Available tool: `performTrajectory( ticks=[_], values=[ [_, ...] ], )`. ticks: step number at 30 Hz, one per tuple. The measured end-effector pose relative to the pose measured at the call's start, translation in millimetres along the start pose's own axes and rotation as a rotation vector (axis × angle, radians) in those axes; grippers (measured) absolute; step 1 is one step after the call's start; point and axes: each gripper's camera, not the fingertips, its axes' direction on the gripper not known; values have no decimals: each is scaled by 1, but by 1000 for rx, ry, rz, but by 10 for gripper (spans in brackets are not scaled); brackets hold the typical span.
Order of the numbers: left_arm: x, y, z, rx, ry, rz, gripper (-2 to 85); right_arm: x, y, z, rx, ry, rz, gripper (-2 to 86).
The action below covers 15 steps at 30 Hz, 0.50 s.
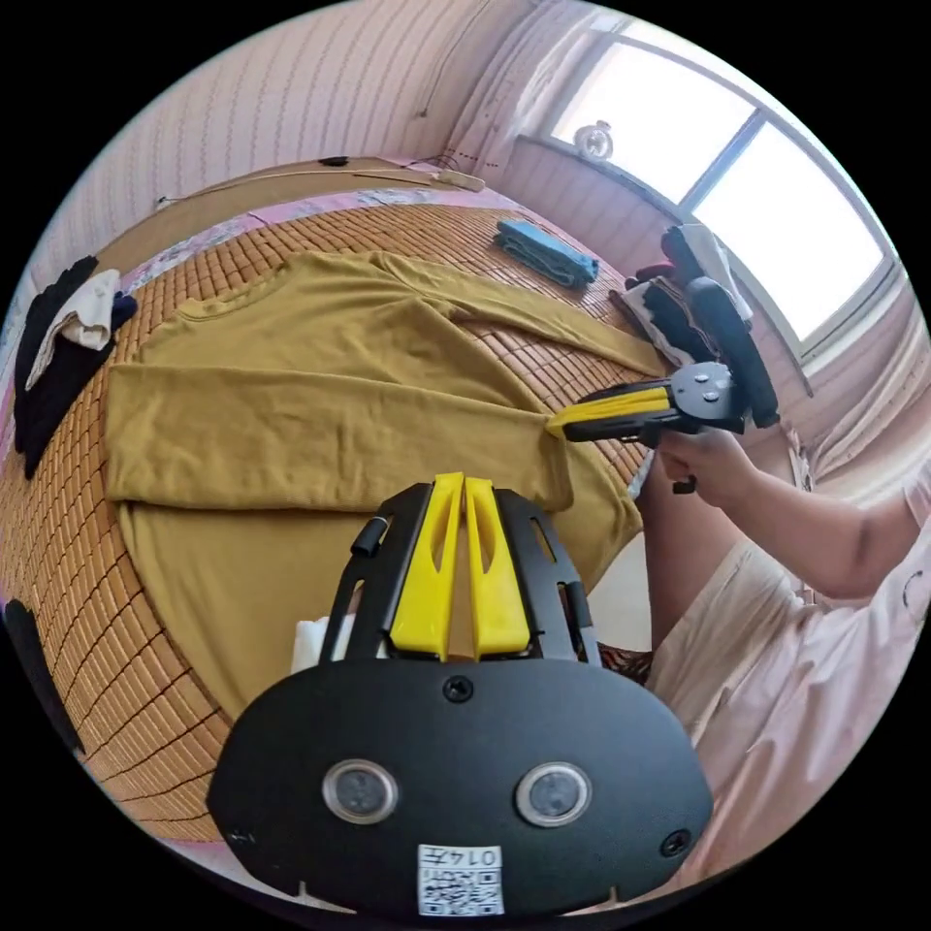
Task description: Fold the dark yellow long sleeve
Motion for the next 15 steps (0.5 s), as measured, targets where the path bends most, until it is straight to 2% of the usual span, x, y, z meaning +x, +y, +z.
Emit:
performTrajectory(
  ticks=[5,9,13,15],
  values=[
    [62,-23,78,-208,-130,163,-9,46,69,-17,156,71,145,-8],
    [54,-41,94,-260,-31,89,-5,119,153,-27,337,293,497,-2],
    [62,-54,98,-275,-7,99,26,166,226,-19,443,342,701,12],
    [67,-69,98,-260,9,107,51,183,271,-11,550,299,744,62]
  ],
)
